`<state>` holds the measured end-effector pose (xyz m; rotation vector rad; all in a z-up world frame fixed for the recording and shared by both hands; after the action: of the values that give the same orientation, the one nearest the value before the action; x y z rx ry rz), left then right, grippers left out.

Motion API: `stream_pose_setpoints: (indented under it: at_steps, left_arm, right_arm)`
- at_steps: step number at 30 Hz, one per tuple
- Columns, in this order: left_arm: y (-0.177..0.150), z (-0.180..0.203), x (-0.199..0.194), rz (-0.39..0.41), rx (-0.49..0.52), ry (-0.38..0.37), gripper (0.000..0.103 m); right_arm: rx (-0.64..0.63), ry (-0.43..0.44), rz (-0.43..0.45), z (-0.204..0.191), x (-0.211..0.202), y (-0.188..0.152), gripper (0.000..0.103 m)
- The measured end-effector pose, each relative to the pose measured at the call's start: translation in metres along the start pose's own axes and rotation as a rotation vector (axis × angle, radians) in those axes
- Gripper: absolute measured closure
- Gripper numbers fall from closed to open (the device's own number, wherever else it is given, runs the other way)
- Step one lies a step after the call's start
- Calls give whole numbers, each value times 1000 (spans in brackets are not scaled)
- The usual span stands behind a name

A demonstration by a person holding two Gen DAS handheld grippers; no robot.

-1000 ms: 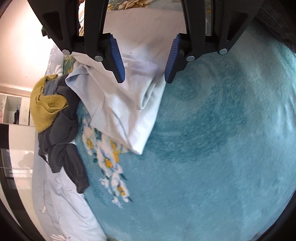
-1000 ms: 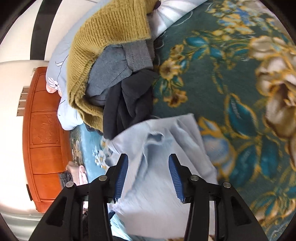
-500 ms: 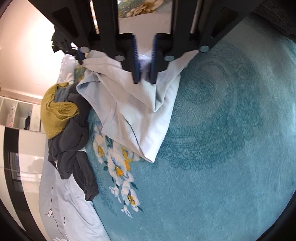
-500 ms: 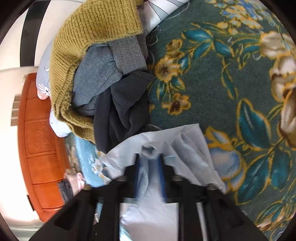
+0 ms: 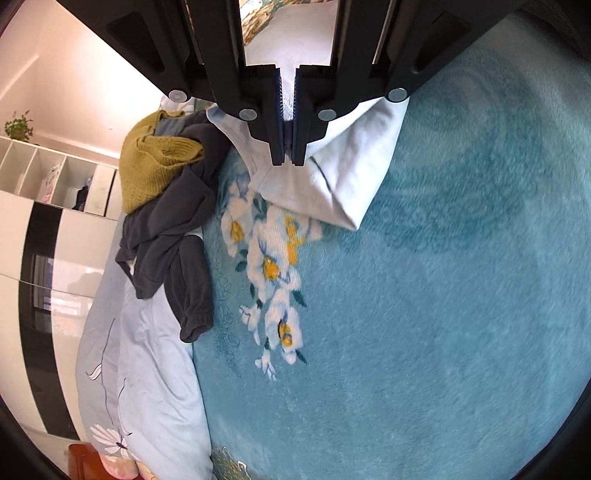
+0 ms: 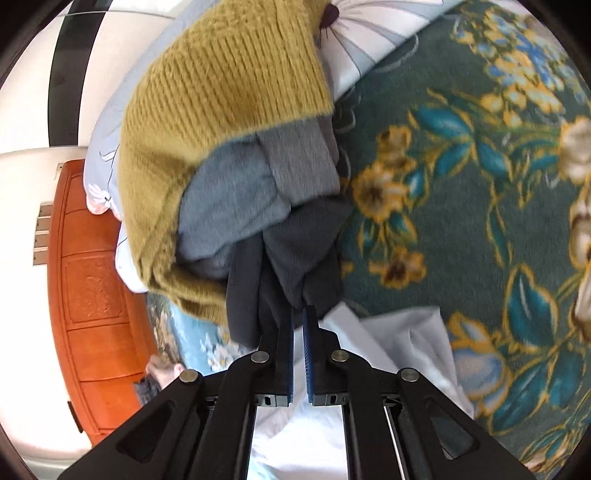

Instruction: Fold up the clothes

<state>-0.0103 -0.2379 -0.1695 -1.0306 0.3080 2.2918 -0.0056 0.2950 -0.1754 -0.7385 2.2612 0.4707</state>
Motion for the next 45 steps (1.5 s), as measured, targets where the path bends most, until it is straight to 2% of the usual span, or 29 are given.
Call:
stream_pose_setpoints:
  at_steps: [3, 7, 8, 10, 17, 21, 23, 24, 25, 29, 32, 36, 38, 40, 45]
  left_arm:
    - [3, 1, 6, -4, 0, 22, 99]
    - [0, -4, 8, -10, -22, 14, 99]
    - [-1, -6, 8, -12, -29, 10, 99]
    - [-3, -10, 8, -15, -43, 4, 99]
    - [-6, -16, 8, -19, -62, -6, 99]
    - [-8, -19, 7, -23, -75, -12, 99]
    - [-8, -18, 3, -20, -70, -25, 98]
    - [-7, -17, 1, -18, -66, -33, 98]
    - [-7, -16, -1, -16, -62, -40, 98]
    - [-4, -13, -9, -2, -48, -72, 99]
    - [6, -9, -13, 40, -68, -93, 99]
    - [23, -18, -13, 95, -138, -73, 100]
    - [26, -22, -16, 93, -157, -99, 99]
    - [26, -21, -23, 106, -102, -92, 97]
    - [7, -16, -30, 90, 131, 26, 97]
  right_arm:
    - [-18, -14, -13, 1, -1, 1, 98]
    - [-48, -54, -3, 8, -5, 2, 94]
    - [-54, -63, -9, 10, -5, 3, 92]
    - [-84, -89, -22, 13, -3, 3, 82]
    - [-244, -135, -42, 11, -1, -5, 79]
    - [-263, -139, -55, 14, 3, -9, 79]
    - [-267, -136, -45, 15, 0, -10, 82]
    - [-273, -127, -42, 13, -2, -11, 98]
    - [-280, -112, -40, 12, -5, -11, 99]
    - [-315, -40, 1, 0, -24, -4, 99]
    - [-327, -25, 32, -8, -31, 3, 99]
    - [-301, -69, 19, -25, -15, -4, 99]
    - [-290, -92, 12, -23, -9, -5, 99]
    - [-268, -94, 11, -20, -9, -4, 97]
    - [-226, -121, 39, -8, -26, 4, 94]
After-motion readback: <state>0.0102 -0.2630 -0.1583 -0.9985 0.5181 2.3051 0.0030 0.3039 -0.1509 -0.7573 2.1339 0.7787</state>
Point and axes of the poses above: each gripper's, at about its wrist camera, not at the fingertips, and x roughly the way its jaws point, z to its right, y to its top, the point moved 1 cm from there along x, roughly the way its jaws point, and after that the axes turned 14 degrees about z, right-handed, at the moved point
